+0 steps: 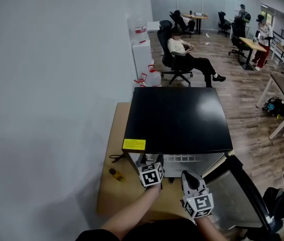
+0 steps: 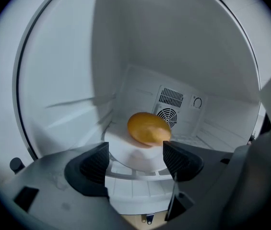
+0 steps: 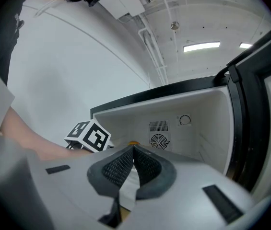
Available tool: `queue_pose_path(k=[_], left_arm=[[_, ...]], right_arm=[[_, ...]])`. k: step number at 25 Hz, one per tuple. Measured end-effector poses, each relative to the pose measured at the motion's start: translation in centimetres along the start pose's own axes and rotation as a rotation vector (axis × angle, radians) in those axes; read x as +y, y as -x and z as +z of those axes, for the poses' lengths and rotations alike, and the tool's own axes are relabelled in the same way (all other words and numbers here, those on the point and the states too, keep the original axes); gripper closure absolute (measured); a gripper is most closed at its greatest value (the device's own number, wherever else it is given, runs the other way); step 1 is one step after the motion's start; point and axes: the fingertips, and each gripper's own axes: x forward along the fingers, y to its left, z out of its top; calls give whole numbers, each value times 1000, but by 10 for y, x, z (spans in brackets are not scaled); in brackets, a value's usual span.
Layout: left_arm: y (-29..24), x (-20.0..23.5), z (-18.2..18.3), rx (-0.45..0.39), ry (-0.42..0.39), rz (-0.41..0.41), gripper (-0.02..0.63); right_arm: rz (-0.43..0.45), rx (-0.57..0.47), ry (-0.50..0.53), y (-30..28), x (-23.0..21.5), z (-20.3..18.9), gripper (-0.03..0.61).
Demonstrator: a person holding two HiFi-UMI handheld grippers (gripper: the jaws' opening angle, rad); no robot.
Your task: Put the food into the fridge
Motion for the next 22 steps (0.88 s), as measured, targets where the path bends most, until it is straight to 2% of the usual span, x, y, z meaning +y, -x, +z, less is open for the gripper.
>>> queue_pose_path(k=[17,22], left_arm=[[47,-8,-2,-37,98,-122,291],[76,-9,4,-96,133,-170,291]], right_arm=[[-29,6,-4,20,20,-5,518],[-48,12,5,34,31,-8,518]])
